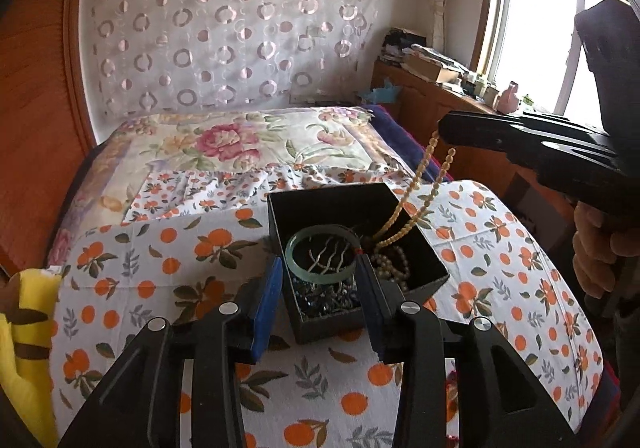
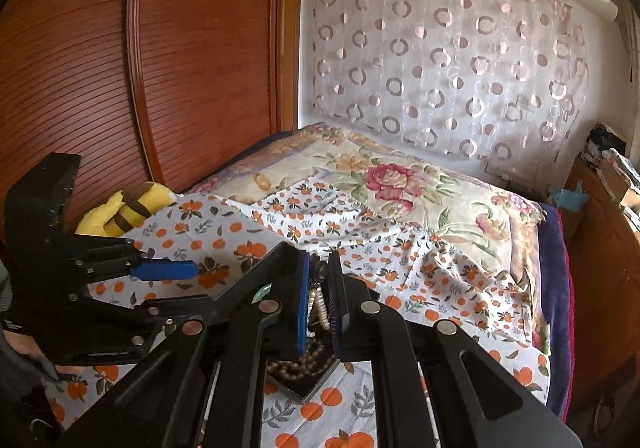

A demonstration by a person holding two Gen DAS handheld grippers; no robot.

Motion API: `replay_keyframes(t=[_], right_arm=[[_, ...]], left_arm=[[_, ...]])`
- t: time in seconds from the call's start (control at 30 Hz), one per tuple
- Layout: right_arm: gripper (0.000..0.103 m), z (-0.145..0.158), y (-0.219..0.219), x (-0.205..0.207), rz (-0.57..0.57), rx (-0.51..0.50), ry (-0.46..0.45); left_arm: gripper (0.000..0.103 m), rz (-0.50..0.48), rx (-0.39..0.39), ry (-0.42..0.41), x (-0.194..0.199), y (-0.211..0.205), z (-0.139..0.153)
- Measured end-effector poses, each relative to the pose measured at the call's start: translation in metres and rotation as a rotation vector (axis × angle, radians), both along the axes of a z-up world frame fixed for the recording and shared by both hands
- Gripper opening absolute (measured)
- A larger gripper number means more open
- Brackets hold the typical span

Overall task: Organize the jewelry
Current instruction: 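Lower the green-pendant necklace into the box while the right tool drops its pearls in, then move both tools back to the red cord bracelet on the bed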

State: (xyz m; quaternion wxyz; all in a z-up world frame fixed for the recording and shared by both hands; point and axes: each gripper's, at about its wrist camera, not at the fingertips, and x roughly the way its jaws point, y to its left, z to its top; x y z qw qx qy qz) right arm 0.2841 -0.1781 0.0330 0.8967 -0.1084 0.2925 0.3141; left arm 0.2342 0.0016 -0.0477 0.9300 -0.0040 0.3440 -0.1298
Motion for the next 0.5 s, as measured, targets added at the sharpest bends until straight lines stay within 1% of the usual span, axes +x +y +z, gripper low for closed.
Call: replay_keyframes(t=[0.23,0.27,0.3,0.37,0.5], right_arm=[[0.012,-0.005,-0.001,-0.001,-0.009,-0.005,0.013],[0.015,-0.006,-0.001,-0.002,-0.012,-0.011,0.011],[0.024,-0.006,-0.002,-0.002,-0.015,-0.013,0.01],[0.031,-0.008,-0.005,-0.004,-0.023,-0.009,0.012],[0.031,-0.014,-0.016,-0.014,-0.042,0.002,0.029]], left_arm=[[0.036,0.003,0.002,0.002,-0.005,0.002,0.0],[0.036,0.002,0.002,0.003,-0.006,0.001,0.0],[0.036,0.0,0.003,0.005,-0.006,0.001,0.0],[0.036,-0.004,0.005,0.006,-0.008,0.0,-0.001],[0.036,-0.012,0.004,0.012,-0.017,-0.003,-0.003]])
